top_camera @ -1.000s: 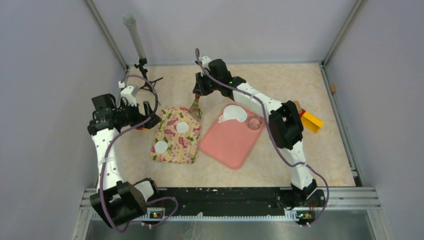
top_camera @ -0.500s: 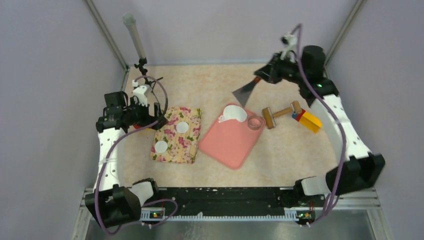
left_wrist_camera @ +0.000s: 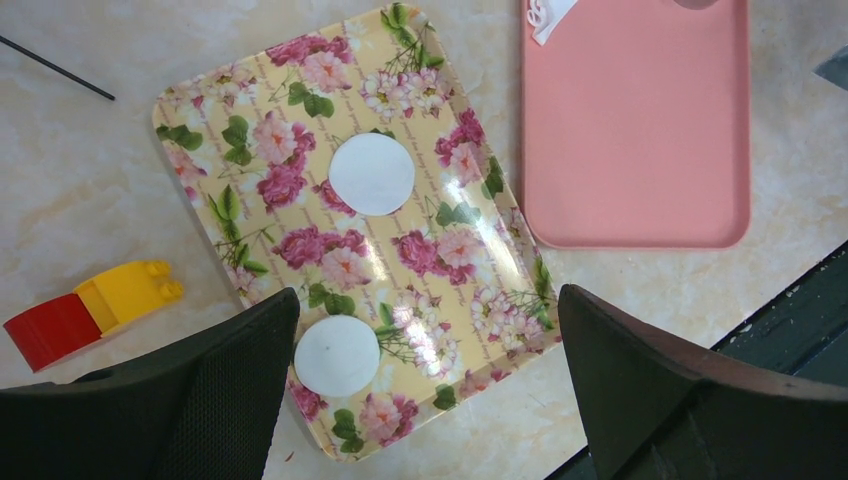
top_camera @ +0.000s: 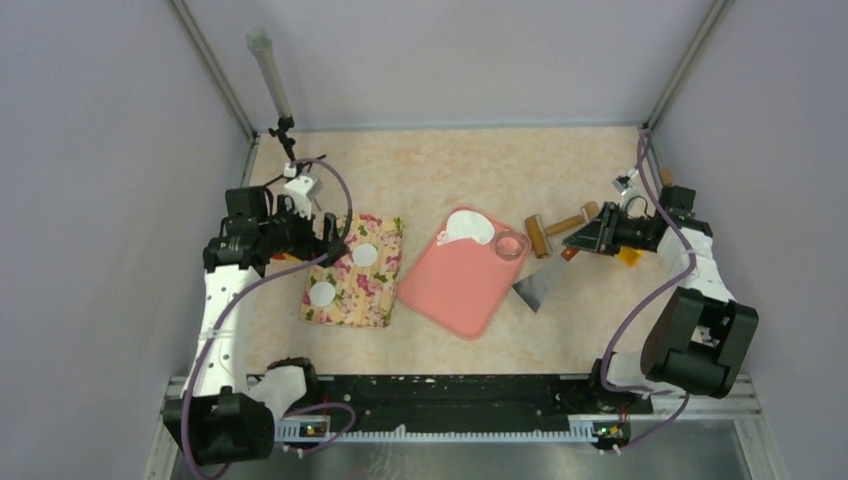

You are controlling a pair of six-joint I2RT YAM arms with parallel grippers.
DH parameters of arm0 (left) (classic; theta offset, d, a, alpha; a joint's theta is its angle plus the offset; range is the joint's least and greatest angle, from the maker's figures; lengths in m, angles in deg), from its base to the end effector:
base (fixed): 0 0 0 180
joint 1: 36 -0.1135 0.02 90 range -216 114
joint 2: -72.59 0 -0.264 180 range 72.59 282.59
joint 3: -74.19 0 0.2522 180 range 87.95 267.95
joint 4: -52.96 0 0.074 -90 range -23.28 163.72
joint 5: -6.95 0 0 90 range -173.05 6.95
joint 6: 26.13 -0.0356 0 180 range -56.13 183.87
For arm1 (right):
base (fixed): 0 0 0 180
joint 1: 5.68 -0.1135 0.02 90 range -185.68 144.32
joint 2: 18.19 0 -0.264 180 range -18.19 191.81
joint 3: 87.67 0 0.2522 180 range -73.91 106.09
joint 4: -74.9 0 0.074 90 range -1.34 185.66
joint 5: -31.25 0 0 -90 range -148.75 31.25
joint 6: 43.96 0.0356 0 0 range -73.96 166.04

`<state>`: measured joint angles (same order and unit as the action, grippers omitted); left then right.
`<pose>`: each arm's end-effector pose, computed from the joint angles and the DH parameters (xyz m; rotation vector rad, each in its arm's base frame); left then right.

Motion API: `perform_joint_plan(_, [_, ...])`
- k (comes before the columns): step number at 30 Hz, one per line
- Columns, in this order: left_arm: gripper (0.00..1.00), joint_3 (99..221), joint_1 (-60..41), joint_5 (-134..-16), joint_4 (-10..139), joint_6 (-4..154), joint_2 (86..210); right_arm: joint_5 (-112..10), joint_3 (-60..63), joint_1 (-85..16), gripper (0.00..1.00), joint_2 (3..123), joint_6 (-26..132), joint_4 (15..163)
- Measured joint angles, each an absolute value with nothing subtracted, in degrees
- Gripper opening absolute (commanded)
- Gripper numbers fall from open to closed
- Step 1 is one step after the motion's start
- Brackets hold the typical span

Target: Roll out the dumpling wrappers from the dough

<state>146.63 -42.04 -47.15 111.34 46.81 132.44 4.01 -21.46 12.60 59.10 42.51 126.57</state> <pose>0.2063 0.0008 0.3230 0.5043 2.1832 -0.5244 0.2480 -0.0486 0.2423 -0.0403 2.2336 1.2222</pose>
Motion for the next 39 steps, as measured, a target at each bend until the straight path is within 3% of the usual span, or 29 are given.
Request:
perform_joint_plan(4, [0.99,146.28,-41.89,-47.24,111.19,46.81,131.85,3.79,-19.23,14.0,0.03,62.16,34.82,130.18])
perform_joint_plan(10, [0.99,145.38,-41.89,-48.15,110.33,46.83,131.57,1.11,-17.99,13.96,0.15,70.14,21.01,132.89])
perform_joint_plan(18, [0.99,145.38,-41.89,-48.2,110.2,46.83,131.57,-2.22,-19.04,13.98,0.75,74.54,11.56,134.18])
perform_joint_plan(21, [0.99,145.38,-41.89,-48.24,110.2,46.83,131.57,-6.72,-20.15,13.98,0.89,72.74,12.02,131.9])
perform_joint_plan(33, [0.99,145.38,-41.89,-49.53,110.6,46.11,130.15,-27.53,-15.21,13.98,0.94,57.47,14.67,129.48])
perform_joint_plan(39, [0.99,145.36,-41.89,-49.33,111.62,45.52,127.02,-24.64,-5.44,13.98,0.99,46.89,13.88,136.43])
